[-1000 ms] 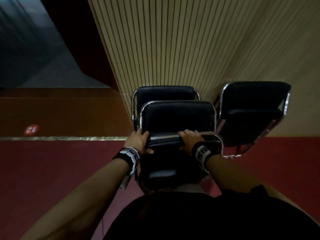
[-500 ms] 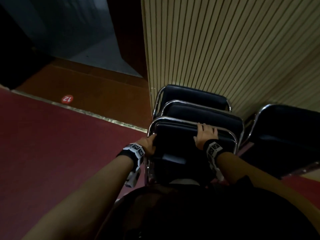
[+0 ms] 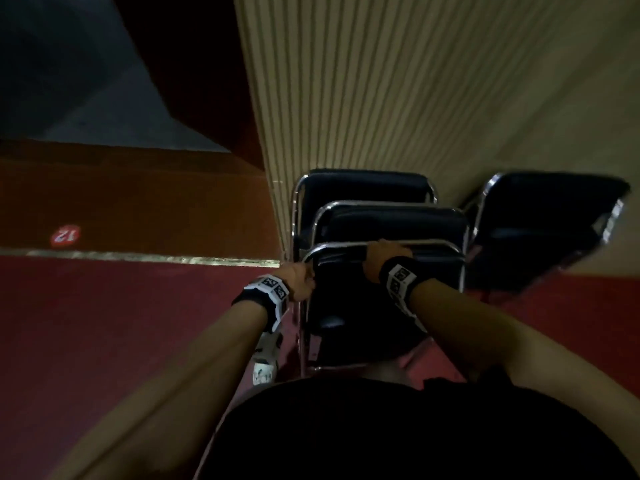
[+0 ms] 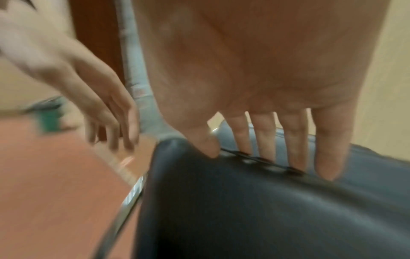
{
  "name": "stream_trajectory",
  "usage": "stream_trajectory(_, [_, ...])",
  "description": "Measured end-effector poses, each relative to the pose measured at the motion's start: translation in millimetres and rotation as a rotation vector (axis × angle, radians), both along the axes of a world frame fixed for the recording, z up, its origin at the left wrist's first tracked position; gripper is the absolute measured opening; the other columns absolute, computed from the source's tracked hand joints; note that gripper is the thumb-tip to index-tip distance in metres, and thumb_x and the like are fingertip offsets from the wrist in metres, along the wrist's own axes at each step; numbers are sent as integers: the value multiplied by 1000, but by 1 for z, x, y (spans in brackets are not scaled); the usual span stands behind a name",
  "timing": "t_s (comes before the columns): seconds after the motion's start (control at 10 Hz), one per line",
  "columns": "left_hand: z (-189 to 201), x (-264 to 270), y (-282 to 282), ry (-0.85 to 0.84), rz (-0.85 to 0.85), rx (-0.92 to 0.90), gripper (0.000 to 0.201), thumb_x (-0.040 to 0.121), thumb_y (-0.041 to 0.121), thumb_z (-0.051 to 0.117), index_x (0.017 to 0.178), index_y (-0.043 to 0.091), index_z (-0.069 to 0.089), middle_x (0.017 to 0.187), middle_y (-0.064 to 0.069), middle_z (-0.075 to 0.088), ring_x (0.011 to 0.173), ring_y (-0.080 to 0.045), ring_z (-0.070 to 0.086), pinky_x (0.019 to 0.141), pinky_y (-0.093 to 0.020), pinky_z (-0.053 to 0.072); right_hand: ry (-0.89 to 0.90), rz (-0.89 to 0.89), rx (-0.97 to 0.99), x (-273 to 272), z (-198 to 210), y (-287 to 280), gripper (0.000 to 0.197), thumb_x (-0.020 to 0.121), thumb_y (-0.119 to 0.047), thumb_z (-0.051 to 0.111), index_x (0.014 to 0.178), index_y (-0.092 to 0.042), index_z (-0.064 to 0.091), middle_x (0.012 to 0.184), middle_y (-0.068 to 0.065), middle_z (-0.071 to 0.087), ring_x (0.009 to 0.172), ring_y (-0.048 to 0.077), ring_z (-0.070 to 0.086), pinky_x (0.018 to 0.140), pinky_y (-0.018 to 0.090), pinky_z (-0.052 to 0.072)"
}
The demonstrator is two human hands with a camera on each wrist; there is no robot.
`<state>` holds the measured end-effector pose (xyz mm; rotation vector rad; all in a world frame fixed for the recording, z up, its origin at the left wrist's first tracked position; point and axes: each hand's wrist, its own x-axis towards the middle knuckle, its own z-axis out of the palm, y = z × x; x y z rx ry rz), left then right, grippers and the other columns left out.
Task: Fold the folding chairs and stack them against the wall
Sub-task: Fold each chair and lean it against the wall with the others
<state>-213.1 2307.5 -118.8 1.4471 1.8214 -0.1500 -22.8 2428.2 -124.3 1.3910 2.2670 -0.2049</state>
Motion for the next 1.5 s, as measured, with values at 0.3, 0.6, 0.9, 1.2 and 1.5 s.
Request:
stream_trajectory(0.3, [-7,116,2,-215,-483,-268,28,100,24,53,105,3,71,99,-9,74,78,-22,68,63,-25,51,206,-659,-93,99,25,-127,44,92,-39,49,128,-15,58,131,12,58,116,34,60,98,42,50])
stream_trajectory(0.6, [2,288,-153,-158,-1041,-208,18,98,11,53,97,1,68,78,-7,68,61,-17,61,44,-14,44,208,-1202,-217,253,29,-415,36,100,-33,46,118,-9,65,121,12,66,105,31,64,80,34,50])
stream_trajectory(0.9, [0,448,-468,-180,-1582,-182,20,97,22,50,92,19,70,79,3,76,55,-10,64,46,-18,41,267,-1749,-250,307,18,-796,43,103,-34,42,134,-8,58,135,12,60,122,32,58,101,37,46])
stream_trajectory(1.2, [1,531,-605,-60,-1969,-92,21,94,31,51,91,22,70,81,2,77,66,-16,71,52,-20,44,313,-2165,-207,327,3,-988,35,96,-22,53,125,-5,64,128,18,62,119,35,58,97,41,46])
stream_trajectory(1.5, [-3,688,-685,-178,-2277,131,30,92,30,57,120,26,66,121,-3,68,106,-25,66,91,-33,54,281,-2413,-99,393,11,-1025,43,103,-30,37,134,-9,58,140,11,57,128,31,55,109,37,41])
